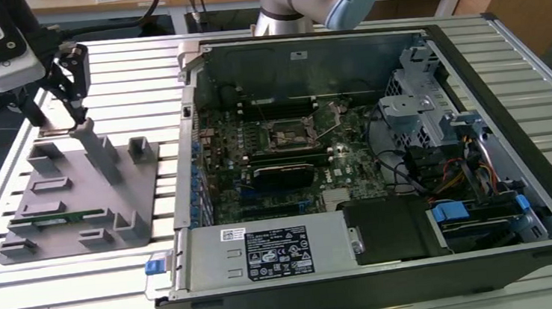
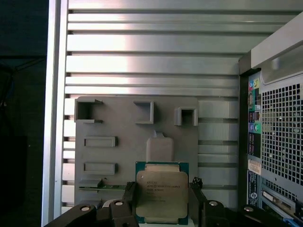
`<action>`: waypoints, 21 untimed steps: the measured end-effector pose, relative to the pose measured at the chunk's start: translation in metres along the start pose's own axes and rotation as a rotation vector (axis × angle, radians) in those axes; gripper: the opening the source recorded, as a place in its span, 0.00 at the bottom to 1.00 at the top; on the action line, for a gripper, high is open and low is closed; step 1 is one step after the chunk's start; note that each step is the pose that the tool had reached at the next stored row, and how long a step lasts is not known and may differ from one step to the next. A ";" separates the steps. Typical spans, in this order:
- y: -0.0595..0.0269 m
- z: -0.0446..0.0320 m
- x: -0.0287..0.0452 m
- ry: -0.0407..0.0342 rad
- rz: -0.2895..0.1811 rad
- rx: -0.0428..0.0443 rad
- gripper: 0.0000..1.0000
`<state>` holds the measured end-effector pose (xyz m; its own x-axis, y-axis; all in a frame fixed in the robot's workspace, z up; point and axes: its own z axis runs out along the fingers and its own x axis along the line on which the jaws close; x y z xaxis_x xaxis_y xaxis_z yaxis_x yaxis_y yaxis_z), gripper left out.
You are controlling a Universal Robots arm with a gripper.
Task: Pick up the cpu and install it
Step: 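Pick up the cpu and move it towards the insertion slot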
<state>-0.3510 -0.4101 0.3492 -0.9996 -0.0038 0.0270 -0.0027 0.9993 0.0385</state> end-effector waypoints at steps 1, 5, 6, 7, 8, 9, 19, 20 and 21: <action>0.0000 0.0000 -0.0010 0.0001 0.000 0.0000 0.53; 0.0000 -0.0001 -0.0052 0.0004 0.000 0.0000 0.53; 0.0000 -0.0002 -0.0062 0.0005 0.000 0.0000 0.53; 0.0000 -0.0002 -0.0072 0.0005 0.000 0.0000 0.53; 0.0000 -0.0003 -0.0083 0.0006 0.000 0.0001 0.53; 0.0000 -0.0002 -0.0094 0.0005 0.000 0.0000 0.53; -0.0001 -0.0008 -0.0289 0.0021 0.000 0.0000 0.53; -0.0001 -0.0008 -0.0313 0.0024 0.000 0.0000 0.53; -0.0001 -0.0009 -0.0346 0.0028 0.000 0.0000 0.53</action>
<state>-0.3163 -0.4101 0.3492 -0.9995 -0.0037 0.0298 -0.0026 0.9993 0.0386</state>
